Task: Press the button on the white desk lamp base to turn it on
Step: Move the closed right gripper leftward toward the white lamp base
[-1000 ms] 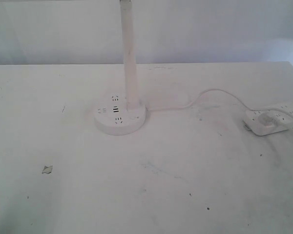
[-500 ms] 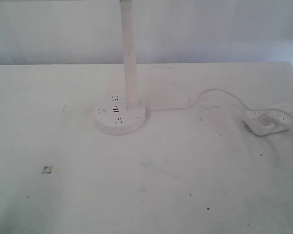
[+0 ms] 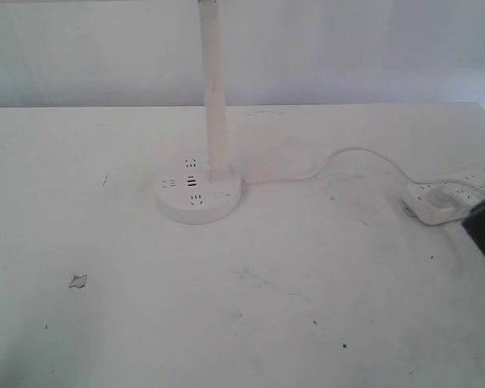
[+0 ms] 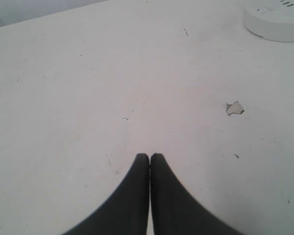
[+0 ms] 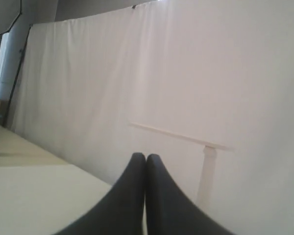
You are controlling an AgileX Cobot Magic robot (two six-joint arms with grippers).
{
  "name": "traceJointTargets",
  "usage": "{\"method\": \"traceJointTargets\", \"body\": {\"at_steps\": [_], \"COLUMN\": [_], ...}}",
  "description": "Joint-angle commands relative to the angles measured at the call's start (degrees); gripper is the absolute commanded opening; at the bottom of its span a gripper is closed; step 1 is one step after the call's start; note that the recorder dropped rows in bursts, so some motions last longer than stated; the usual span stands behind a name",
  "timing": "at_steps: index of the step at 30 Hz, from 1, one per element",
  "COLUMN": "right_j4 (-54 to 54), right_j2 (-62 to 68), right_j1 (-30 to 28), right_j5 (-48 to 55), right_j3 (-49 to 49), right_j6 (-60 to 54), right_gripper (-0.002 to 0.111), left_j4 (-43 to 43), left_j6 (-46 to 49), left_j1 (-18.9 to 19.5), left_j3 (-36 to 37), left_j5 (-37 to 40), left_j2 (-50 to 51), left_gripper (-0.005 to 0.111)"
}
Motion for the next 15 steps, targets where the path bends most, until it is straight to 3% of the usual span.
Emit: {"method": "traceJointTargets", "body": {"at_steps": [1,8,15], "right_j4": [-3.83,-6.94,1.63], "right_j2": [10.12,25.55,34.23], "right_j1": [0.25,0.25,0.25], "right_j5": [-9.34,-12.88,-14.52], "right_j3": [-2.28,-3.79,-6.38], "right_j6": [-11.11,-20.84,-23.21], "right_gripper": [0.0,0.0,0.0], "left_j4": [-0.33,-0.33,-0.33], "left_j6": [-0.06,-0.06,-0.06], "left_j1": [0.15,0.15,0.15], "left_j3": [0.19,0.19,0.19], "left_j5": [-0.09,-0.09,-0.09], "left_j2": [-0.22,-0.22,-0.22], "left_gripper": [0.0,0.0,0.0]}}
